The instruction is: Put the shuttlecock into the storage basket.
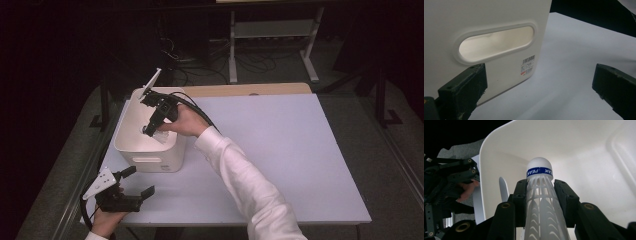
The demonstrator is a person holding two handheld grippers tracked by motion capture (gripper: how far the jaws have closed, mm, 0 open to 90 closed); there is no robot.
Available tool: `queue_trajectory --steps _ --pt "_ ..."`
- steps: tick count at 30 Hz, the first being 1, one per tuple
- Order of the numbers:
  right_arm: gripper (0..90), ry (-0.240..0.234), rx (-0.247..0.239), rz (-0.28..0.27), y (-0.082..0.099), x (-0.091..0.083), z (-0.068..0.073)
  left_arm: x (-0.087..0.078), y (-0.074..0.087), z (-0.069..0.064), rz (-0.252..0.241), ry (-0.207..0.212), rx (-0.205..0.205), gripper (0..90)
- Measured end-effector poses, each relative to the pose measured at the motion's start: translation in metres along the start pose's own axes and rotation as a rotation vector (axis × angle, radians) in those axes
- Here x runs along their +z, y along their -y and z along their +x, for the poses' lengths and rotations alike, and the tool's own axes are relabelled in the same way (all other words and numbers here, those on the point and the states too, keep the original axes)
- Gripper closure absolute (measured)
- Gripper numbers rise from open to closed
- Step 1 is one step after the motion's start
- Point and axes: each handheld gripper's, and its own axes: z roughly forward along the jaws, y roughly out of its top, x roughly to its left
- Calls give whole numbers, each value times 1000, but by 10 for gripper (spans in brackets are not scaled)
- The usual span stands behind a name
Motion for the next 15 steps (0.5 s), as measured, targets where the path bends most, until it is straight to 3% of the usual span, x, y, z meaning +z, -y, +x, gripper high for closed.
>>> queue_trajectory --steps 3,4,6,8,11,15 --pt "565 -12 14 -13 0 -2 0 0 0 0 0 0 0 0" --pt "502 -19 17 -20 0 -5 -1 0 0 0 1 0 1 0" --pt "493 -19 19 -27 0 -6 -1 -1 0 0 3 0 1 0" --pt "386 -17 15 -53 1 -12 -3 0 0 0 -3 2 0 0" --pt "318 -33 16 -78 2 -17 -5 0 0 0 -4 2 2 0" --pt "223 -16 17 -90 2 -21 -4 0 0 0 -5 2 0 0"
